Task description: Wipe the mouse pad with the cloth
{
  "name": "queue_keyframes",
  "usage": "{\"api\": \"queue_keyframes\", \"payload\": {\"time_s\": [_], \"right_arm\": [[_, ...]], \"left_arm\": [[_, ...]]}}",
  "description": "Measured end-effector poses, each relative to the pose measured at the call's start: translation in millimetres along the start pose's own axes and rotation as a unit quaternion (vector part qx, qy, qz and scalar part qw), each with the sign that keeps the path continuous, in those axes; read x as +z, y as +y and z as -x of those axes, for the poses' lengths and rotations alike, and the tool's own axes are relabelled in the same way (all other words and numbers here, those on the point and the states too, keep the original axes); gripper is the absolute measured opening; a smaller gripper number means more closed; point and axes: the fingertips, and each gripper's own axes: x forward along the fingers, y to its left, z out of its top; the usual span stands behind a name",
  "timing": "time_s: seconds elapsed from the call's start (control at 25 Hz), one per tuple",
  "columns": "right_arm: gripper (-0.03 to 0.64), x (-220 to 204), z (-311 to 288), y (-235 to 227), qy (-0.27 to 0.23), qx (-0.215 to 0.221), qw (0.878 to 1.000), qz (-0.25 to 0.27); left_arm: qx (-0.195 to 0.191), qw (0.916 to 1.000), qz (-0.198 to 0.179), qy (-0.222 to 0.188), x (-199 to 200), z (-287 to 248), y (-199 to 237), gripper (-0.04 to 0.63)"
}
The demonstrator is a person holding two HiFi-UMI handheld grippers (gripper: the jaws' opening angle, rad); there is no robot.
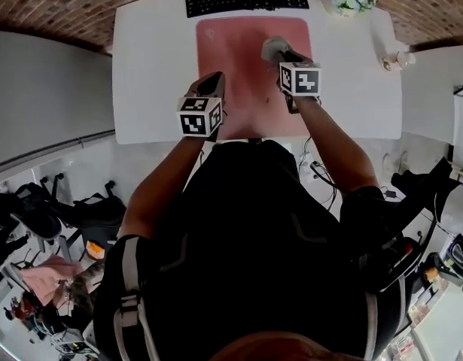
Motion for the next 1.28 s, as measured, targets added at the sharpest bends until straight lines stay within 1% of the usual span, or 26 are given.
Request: {"api": "queue_keyframes", "payload": {"time_s": [0.12, 0.2, 0.24, 0.32, 0.44, 0.52, 0.56, 0.68, 0.76, 0.88, 1.08, 1.16, 1.28], "right_arm": [[0.041, 15.7, -18.1, 51.5, -0.002, 0.053, 0.998, 0.021], [0.041, 19.5, -36.5, 84.0, -0.002, 0.084, 0.996, 0.040], [0.041, 19.1, -45.4, 97.9, 0.003, 0.093, 0.994, 0.052], [0.041, 16.7, -61.0, 125.2, 0.017, 0.109, 0.991, 0.075], [0.041, 9.7, -85.2, 163.6, 0.035, 0.139, 0.985, 0.096], [0.041, 2.2, -102.1, 179.2, 0.046, 0.149, 0.981, 0.111], [0.041, -1.8, -109.0, 183.1, 0.053, 0.150, 0.981, 0.113], [0.041, -12.8, -122.2, 192.6, 0.075, 0.155, 0.979, 0.110], [0.041, -20.8, -129.9, 198.5, 0.088, 0.160, 0.976, 0.118], [0.041, -24.0, -136.7, 195.1, 0.098, 0.152, 0.977, 0.115], [0.041, -24.2, -141.4, 174.8, 0.107, 0.136, 0.980, 0.099], [0.041, -24.1, -141.0, 165.0, 0.106, 0.128, 0.981, 0.096], [0.041, -24.5, -139.3, 148.0, 0.105, 0.115, 0.985, 0.077]], "left_arm": [[0.041, 0.9989, 0.018, -0.012, 3.2, 15.3, 25.0, 0.000], [0.069, 0.9967, 0.039, -0.018, 3.1, 27.0, 41.3, 0.000], [0.077, 0.9957, 0.049, -0.019, 2.0, 31.5, 46.8, 0.000], [0.089, 0.9943, 0.056, -0.019, -0.9, 37.9, 56.6, 0.000], [0.129, 0.9890, 0.069, -0.019, -6.5, 49.1, 78.7, 0.000], [0.153, 0.9845, 0.083, -0.017, -9.6, 55.3, 90.3, 0.000], [0.157, 0.9837, 0.086, -0.016, -10.6, 56.3, 92.8, 0.000], [0.162, 0.9827, 0.089, -0.016, -13.4, 56.2, 97.5, 0.000], [0.165, 0.9815, 0.096, -0.016, -15.8, 55.8, 101.5, 0.000], [0.155, 0.9823, 0.104, -0.018, -15.0, 50.2, 101.3, 0.000], [0.132, 0.9866, 0.095, -0.005, -12.0, 34.9, 92.1, 0.000], [0.125, 0.9886, 0.084, 0.005, -12.4, 28.4, 85.4, 0.000], [0.115, 0.9908, 0.069, 0.019, -14.1, 18.3, 74.9, 0.000]]}}
